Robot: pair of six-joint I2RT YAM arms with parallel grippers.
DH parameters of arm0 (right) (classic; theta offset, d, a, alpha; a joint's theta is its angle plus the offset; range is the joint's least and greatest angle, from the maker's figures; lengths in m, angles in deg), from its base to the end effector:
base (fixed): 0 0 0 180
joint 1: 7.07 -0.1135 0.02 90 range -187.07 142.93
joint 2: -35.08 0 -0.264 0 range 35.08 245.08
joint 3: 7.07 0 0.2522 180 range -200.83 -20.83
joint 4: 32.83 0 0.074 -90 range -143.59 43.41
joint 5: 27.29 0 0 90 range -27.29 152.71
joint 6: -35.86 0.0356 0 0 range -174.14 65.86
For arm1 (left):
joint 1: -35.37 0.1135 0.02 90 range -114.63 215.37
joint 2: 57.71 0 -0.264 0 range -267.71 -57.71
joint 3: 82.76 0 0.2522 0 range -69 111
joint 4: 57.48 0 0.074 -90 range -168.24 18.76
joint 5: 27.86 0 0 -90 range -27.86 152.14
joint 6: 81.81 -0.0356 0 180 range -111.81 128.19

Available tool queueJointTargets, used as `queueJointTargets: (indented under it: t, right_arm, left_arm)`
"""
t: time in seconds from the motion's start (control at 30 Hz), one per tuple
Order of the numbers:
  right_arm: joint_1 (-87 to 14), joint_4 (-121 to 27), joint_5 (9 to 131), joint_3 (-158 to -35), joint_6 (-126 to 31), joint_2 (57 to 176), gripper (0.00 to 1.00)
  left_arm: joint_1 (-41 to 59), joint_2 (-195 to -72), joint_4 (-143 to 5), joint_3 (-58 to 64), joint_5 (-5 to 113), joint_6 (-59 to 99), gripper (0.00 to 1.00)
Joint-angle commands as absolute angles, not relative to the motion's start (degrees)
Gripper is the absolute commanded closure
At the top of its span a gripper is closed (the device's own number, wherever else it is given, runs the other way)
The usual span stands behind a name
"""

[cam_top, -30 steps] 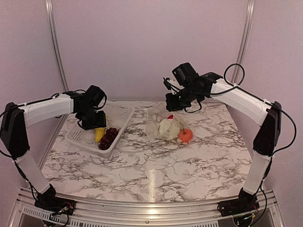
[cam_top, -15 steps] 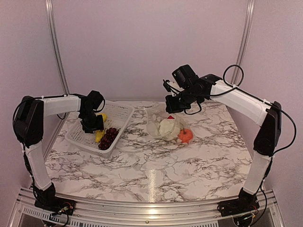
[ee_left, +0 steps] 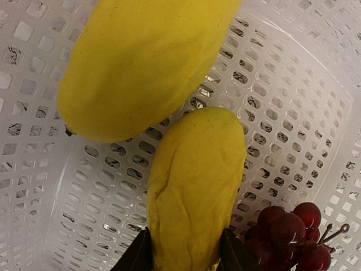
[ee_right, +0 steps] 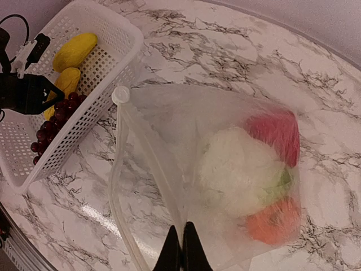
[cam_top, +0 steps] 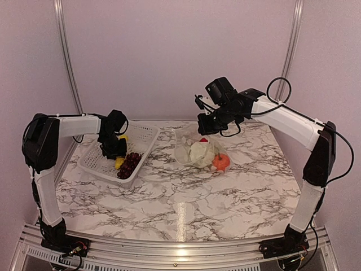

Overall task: Place the food in the zip-top bag and seal the zipper
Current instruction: Pick up the fake fruit from the bin.

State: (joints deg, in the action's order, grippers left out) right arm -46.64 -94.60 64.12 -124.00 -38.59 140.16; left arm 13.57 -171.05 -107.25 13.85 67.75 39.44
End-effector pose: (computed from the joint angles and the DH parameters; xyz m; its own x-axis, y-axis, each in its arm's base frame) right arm 0.3125 0.2593 0.3363 -0.7422 -0.2657 -0.6152 -0.4672 0.8633 0.1907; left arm 0.3817 -0.1489 0.1829 -0.9009 -0.1957 -0.3874 -0.1567 0.9790 -0.1302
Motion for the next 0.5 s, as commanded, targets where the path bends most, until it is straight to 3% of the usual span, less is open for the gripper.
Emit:
queueJointTargets:
  t: [0.0, 0.47]
  right_arm:
    - [-46.5, -94.0, 63.7, -124.4, -38.7, 138.5, 1.00]
    - [-46.0, -93.9, 64.4, -125.3, -38.4, 138.3, 1.00]
  left_arm:
    - [13.7, -171.8, -107.4, 15.8, 67.0, 38.6, 0.63]
    - [13.4, -155.2, -107.9, 15.4, 65.3, 39.8, 0.67]
